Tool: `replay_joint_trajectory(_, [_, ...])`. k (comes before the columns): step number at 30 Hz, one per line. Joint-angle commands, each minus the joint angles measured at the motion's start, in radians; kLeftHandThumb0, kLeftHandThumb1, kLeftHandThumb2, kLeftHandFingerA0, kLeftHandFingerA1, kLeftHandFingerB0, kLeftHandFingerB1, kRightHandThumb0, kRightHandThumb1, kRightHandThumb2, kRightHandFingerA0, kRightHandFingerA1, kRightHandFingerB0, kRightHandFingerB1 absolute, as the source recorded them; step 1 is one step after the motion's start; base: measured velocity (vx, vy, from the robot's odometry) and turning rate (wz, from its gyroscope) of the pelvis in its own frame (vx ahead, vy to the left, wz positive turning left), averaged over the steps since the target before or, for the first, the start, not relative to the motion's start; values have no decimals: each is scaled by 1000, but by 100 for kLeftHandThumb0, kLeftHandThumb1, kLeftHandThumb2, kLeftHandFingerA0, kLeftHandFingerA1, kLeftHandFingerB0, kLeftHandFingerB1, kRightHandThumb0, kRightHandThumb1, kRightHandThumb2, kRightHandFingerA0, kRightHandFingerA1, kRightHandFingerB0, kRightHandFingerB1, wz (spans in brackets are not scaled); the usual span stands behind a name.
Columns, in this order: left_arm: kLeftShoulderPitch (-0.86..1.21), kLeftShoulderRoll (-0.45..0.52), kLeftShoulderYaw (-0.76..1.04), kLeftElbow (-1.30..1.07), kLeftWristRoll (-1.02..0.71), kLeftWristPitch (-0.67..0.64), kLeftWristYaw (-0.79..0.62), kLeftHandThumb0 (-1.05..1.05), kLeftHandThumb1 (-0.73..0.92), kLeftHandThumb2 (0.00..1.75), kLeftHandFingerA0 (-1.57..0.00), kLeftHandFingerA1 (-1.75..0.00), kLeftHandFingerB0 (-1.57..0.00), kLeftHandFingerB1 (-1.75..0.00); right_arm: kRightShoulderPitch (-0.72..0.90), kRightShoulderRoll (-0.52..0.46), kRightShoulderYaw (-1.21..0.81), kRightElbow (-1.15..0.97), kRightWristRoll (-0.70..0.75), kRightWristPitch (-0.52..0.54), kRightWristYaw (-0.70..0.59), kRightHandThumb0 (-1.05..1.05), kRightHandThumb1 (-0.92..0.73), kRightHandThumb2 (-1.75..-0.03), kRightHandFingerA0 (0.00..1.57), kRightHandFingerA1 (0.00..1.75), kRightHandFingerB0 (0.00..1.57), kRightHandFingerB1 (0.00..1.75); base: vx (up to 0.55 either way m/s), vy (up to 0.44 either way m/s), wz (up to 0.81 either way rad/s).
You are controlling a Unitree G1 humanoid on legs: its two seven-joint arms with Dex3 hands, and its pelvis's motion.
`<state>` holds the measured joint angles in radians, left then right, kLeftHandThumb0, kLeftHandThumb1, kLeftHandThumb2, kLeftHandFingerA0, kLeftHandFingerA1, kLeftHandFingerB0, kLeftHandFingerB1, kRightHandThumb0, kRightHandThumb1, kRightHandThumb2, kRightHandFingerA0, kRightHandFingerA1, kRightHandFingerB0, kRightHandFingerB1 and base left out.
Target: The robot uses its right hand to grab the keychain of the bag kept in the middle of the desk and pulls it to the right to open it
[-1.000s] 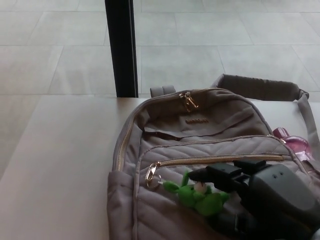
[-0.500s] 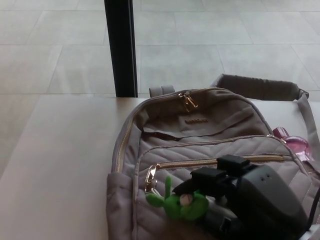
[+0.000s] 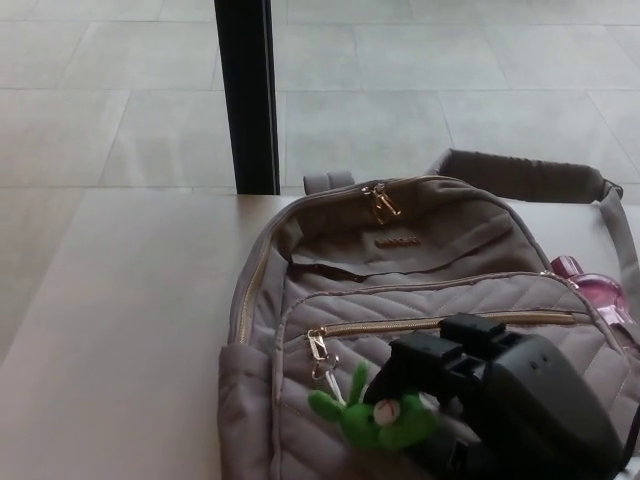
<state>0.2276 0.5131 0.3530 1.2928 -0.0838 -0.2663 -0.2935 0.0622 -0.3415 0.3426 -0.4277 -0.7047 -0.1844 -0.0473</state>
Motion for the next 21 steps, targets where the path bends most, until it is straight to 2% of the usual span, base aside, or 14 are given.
replay_joint_trajectory(1, [1, 6, 9, 0, -16, -1, -5, -85, 92, 82, -57, -48, -49, -38, 47, -10, -15, 57, -18, -57, -51, -35, -50, -134, 102, 175, 74, 175, 0, 0, 0])
replay_joint_trajectory(6, [5, 8, 1, 0, -5, -5, 1, -84, 92, 79, -55, -47, -46, -40, 52, 7, -37, 78, -6, -85, -89, -32, -50, -132, 99, 175, 74, 174, 0, 0, 0])
replay_joint_trajectory(7, [7, 9, 0, 0, -4, -9, 3, -88, 92, 85, -55, -48, -43, -41, 49, 13, -45, 73, -9, -73, -85, -32, -49, -134, 99, 175, 73, 175, 0, 0, 0])
replay_joint_trajectory(11, [3, 6, 11, 2, -15, 2, 4, -88, 92, 84, -56, -50, -46, -41, 30, 37, -73, 58, -5, -42, -69, -31, -50, -131, 102, 175, 74, 173, 0, 0, 0])
replay_joint_trajectory(13, [4, 4, 16, 7, -19, 3, 0, -89, 92, 84, -56, -50, -45, -41, 10, 41, -93, 44, -13, -32, -64, -29, -59, -116, 101, 175, 71, 175, 0, 0, 0])
replay_joint_trajectory(15, [6, 3, 18, 6, -20, 3, -1, -89, 92, 84, -56, -50, -45, -41, 6, 44, -99, 37, -16, -22, -47, -29, -59, -116, 101, 175, 71, 175, 0, 0, 0])
replay_joint_trajectory(17, [12, 3, 16, 8, -16, -7, -6, -92, 91, 85, -56, -51, -43, -41, -34, 51, -127, 47, 3, -21, -56, -28, -51, -126, 102, 175, 72, 175, 0, 0, 0])
replay_joint_trajectory(21, [16, 3, 24, 2, -26, -1, -15, -90, 92, 85, -55, -51, -45, -42, -78, 67, -163, 41, 11, 21, -25, -27, -52, -125, 104, 175, 76, 175, 0, 0, 0])
